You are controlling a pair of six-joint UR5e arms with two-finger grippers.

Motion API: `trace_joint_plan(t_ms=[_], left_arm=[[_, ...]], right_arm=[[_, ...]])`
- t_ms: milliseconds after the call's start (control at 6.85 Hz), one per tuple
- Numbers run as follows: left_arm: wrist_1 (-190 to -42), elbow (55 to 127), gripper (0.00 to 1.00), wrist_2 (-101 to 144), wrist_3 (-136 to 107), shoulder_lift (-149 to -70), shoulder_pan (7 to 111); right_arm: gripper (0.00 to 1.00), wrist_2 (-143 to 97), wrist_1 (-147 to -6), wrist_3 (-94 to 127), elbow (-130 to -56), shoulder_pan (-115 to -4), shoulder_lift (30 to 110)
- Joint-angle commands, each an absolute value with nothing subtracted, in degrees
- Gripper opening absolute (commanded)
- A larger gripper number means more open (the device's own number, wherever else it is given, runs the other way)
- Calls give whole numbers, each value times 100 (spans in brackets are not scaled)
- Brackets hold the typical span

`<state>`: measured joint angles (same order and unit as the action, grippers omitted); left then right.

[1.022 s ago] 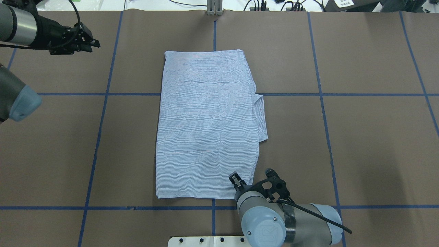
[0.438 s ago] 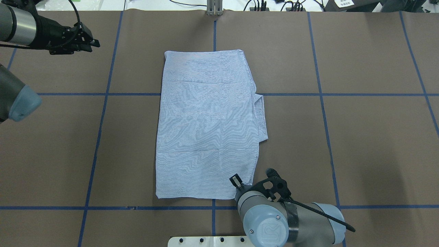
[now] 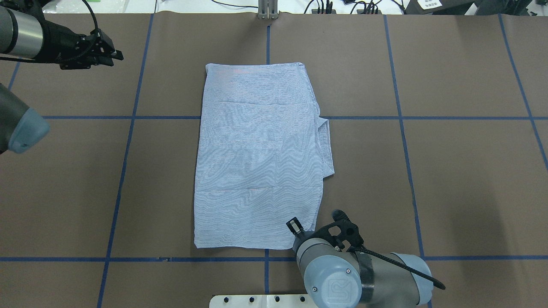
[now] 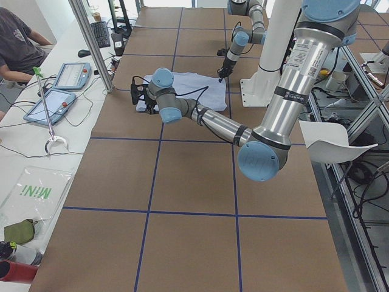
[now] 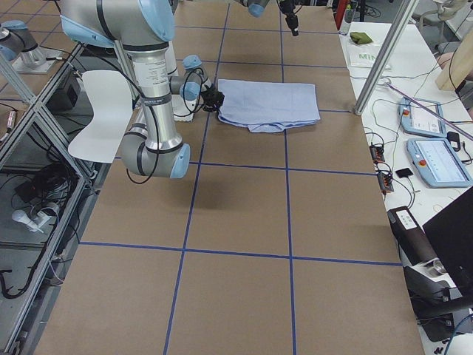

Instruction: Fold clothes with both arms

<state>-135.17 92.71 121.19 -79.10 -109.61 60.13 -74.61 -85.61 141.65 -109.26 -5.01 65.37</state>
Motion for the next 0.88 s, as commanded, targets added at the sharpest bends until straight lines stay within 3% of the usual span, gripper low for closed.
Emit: trace_joint_plan(t_ms=[0, 438, 730], left_arm=[[-13518, 9281, 40, 12111, -7919, -10951, 6012], [-13526, 9674, 41, 11850, -9299, -10864, 5524], [-13500, 10830, 41, 10727, -10830, -10235, 4102]], right_arm=[[0, -7462, -8561, 14168, -10916, -510, 6548], [0, -7479, -8604, 14159, -11310, -562, 6661], [0, -7479, -8753, 14159, -11425, -571, 6715]])
